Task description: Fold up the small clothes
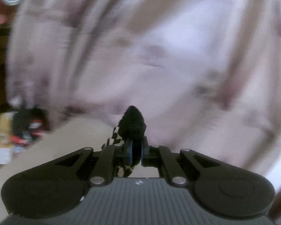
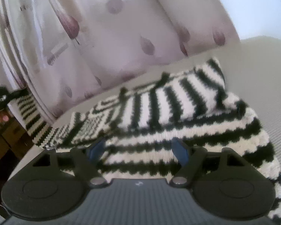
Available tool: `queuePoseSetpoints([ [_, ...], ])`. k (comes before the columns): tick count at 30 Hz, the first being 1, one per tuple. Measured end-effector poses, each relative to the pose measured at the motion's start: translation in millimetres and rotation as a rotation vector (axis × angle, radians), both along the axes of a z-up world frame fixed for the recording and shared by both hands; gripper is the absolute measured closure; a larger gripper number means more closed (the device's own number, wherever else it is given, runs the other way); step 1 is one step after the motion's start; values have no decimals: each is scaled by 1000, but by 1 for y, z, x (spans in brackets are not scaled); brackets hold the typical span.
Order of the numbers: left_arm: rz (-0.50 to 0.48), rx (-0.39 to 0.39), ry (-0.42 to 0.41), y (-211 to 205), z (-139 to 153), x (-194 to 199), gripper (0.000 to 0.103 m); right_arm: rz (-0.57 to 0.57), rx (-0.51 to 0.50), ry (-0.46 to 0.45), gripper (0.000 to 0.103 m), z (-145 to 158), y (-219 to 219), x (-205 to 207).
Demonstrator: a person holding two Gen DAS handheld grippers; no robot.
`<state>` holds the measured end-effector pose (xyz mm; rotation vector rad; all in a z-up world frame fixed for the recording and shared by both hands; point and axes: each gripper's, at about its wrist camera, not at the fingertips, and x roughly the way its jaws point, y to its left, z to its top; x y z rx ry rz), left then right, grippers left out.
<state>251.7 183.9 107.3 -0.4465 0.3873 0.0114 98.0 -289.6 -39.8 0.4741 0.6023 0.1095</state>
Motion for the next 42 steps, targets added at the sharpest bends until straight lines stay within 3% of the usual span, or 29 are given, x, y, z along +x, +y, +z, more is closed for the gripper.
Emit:
queuePoseSetpoints([
  [5, -218, -34, -10, -121, 26, 4, 95, -21, 37, -60, 25, 16, -19, -12],
  [9, -345, -25, 26, -210, 17, 14, 95, -53, 66, -80, 25, 19, -39, -22],
  [17, -531, 47, 183, -358, -64, 35, 95, -110, 118, -88, 25, 6, -77, -42],
  [21, -600, 97, 236, -399, -108, 36, 95, -116, 131, -94, 25, 2, -87, -47],
  [23, -686, 107, 274, -413, -130, 42, 92, -113, 138, -99, 25, 1, -90, -47],
  [25, -716, 137, 260, -416, -140, 40, 78, -111, 142, -103, 25, 0, -93, -46],
  [26, -735, 144, 239, -416, -143, 37, 56, -106, 144, -106, 25, 0, -94, -44],
  [28, -742, 137, 187, -411, -139, 29, 23, -94, 146, -109, 24, 2, -95, -42],
  [30, -717, 110, 103, -398, -130, 15, 10, -77, 140, -115, 24, 7, -95, -35],
  [33, -688, 63, 42, -366, -117, 1, 3, -46, 114, -115, 24, 15, -93, -17],
  [35, -615, 84, 6, -336, -118, -16, 3, -13, 81, -102, 24, 21, -91, 6],
  [38, -472, 231, -42, -293, -131, -38, 3, 28, 29, -73, 25, 25, -87, 45],
  [40, -401, 315, -24, -263, -146, -46, 4, 30, -16, -14, 28, 20, -84, 77],
  [41, -376, 348, 8, -248, -157, -47, 7, 38, -30, 11, 32, 15, -83, 90],
  [42, -352, 364, 43, -234, -167, -47, 10, 35, -50, 54, 44, 9, -82, 104],
])
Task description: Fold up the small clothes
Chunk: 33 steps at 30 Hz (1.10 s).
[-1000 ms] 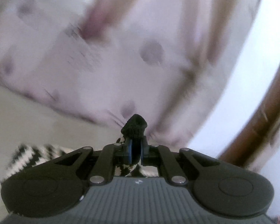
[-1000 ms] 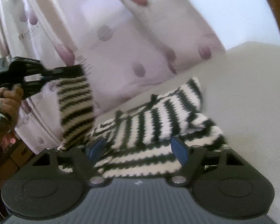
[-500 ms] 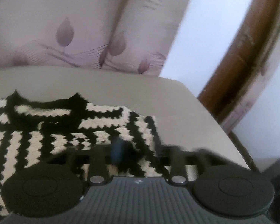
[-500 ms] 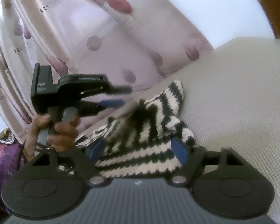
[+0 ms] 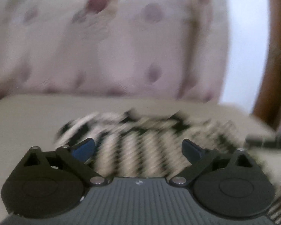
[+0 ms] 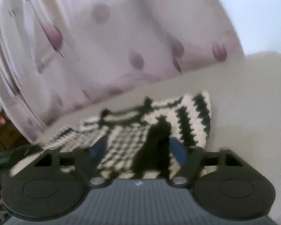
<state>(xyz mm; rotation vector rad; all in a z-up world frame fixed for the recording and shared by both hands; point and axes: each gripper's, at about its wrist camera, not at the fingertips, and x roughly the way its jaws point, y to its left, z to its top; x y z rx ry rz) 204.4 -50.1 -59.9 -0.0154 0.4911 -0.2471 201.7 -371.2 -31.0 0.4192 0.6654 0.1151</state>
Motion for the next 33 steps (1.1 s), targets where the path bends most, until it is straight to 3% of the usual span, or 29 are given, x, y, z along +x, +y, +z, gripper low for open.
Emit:
queuePoseSetpoints([
  [2, 65, -5, 52, 31, -19, -3, 10, -9, -13, 76, 55, -13, 1, 19],
  [4, 127, -23, 63, 55, -29, -8, 9, 1, -13, 119, 74, -24, 4, 30],
  [5, 157, -26, 68, 63, -33, -8, 8, -3, -37, 117, 76, -26, 7, 32],
  [6, 189, -40, 81, 71, -38, -5, 8, -2, -48, 106, 86, -24, 9, 32],
  [9, 239, -165, 128, 94, -42, 3, 9, -40, -102, 20, 93, -7, 10, 24],
  [10, 252, -173, 132, 96, -42, 5, 9, -64, -132, -11, 96, -1, 8, 23],
  [13, 262, -195, 146, 105, -42, 1, 9, -111, -165, -6, 96, -1, -6, 27],
  [16, 284, -147, 142, 99, -39, 4, 8, -120, -212, 51, 96, -17, -10, 34],
  [24, 304, -120, 161, 97, -40, 2, 4, -103, -230, 80, 96, -26, -7, 41],
  [29, 319, -115, 164, 98, -41, 2, 3, -118, -119, 102, 95, -31, -24, 43],
  [31, 318, -107, 165, 97, -41, 3, 3, -142, -22, 101, 91, -26, -35, 36],
  [33, 300, -104, 165, 96, -39, 3, 4, -204, 77, 30, 91, -17, -44, 9],
])
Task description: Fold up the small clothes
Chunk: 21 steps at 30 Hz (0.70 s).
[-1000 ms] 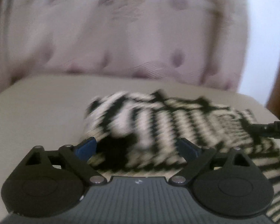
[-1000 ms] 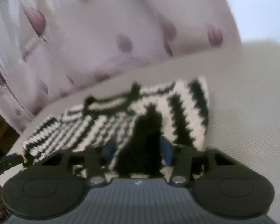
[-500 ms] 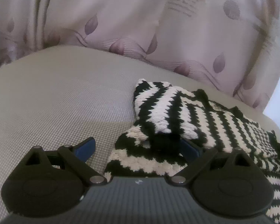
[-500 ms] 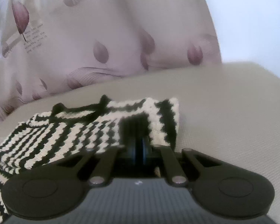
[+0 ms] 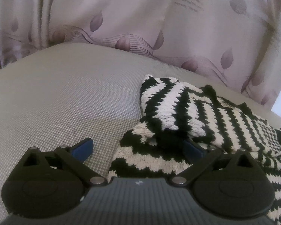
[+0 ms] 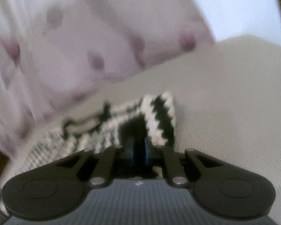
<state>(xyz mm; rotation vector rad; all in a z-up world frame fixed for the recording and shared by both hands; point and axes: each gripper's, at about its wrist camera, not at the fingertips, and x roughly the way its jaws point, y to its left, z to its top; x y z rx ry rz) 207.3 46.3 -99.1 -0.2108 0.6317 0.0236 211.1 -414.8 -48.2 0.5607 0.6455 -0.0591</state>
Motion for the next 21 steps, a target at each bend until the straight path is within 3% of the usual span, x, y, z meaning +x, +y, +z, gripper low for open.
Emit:
queuePoseSetpoints([
  [3, -74, 6, -18, -1, 13, -14, 5, 10, 11, -54, 91, 14, 2, -59],
  [5, -119, 22, -70, -2, 24, -38, 1, 39, -13, -45, 84, 19, 6, -104],
  [7, -159, 66, -108, -3, 32, -62, 0, 56, 2, -26, 53, 18, 4, -144],
  [9, -203, 80, -103, -1, 36, -80, 0, 37, 27, -3, 33, 14, 3, -184],
  [14, -261, 38, -57, 17, 34, -120, 1, 43, 22, -3, 32, 17, 20, -244],
  [21, -223, 39, -37, 38, 22, -161, 6, 97, -25, 11, 34, 7, 55, -258],
])
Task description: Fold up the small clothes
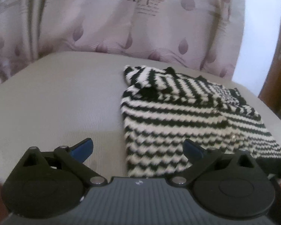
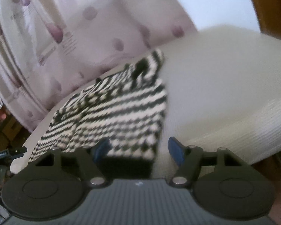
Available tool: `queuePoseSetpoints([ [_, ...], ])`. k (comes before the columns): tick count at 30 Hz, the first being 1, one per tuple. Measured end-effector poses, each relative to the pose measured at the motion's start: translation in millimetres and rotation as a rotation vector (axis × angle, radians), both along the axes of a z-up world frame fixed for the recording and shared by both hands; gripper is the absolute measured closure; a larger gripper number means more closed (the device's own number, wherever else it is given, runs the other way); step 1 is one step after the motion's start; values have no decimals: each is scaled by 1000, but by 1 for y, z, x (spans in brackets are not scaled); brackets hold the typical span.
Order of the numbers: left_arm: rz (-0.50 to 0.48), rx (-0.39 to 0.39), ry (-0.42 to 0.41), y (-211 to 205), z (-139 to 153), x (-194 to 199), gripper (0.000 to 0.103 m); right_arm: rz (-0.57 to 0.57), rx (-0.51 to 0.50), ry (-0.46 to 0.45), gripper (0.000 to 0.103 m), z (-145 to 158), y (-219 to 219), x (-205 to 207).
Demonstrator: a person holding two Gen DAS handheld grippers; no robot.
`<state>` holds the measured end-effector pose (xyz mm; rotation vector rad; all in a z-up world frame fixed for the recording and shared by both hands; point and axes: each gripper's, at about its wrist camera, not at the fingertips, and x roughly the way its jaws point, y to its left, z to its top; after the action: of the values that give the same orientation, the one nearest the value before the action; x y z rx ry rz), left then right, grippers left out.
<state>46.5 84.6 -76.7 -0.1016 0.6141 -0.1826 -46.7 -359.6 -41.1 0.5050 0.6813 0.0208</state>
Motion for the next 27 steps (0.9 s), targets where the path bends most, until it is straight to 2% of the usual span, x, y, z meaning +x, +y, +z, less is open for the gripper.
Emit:
queuePoseSetpoints([
  [2, 25, -23, 19, 8, -4, -6, 7, 14, -27, -4, 34, -2, 13, -2],
  [6, 42, -76, 75, 20, -14, -9, 9, 22, -4, -1, 34, -8, 26, -5],
  [8, 42, -103, 72, 23, -18, -12, 10, 22, 36, 6, 42, -13, 26, -6],
  [10, 20, -104, 72, 20, -19, -11, 12, 18, 110, 22, 64, -19, 23, -5],
  [12, -28, -104, 78, 13, -18, -11, 34, 24, 124, 29, 70, -23, 25, -4],
  [14, -67, -84, 86, 5, -17, -11, 44, 8, 162, 17, 74, -25, 21, -6],
  [16, -89, -107, 96, 4, -18, -9, 60, -14, 207, 2, 85, -25, 14, -8],
  [18, -83, -143, 117, 8, -21, -6, 90, -36, 255, -17, 89, -26, 7, -11],
  [21, -69, -229, 147, 20, -23, -1, 91, -62, 311, -36, 90, -27, 0, -14],
  [24, -78, -246, 150, 22, -23, 0, 91, -70, 346, -49, 90, -29, -4, -15],
  [25, -93, -247, 149, 21, -23, 0, 89, -64, 357, -45, 89, -30, -5, -15],
  [27, -108, -257, 144, 22, -23, 1, 68, -76, 385, -45, 87, -32, -7, -15],
])
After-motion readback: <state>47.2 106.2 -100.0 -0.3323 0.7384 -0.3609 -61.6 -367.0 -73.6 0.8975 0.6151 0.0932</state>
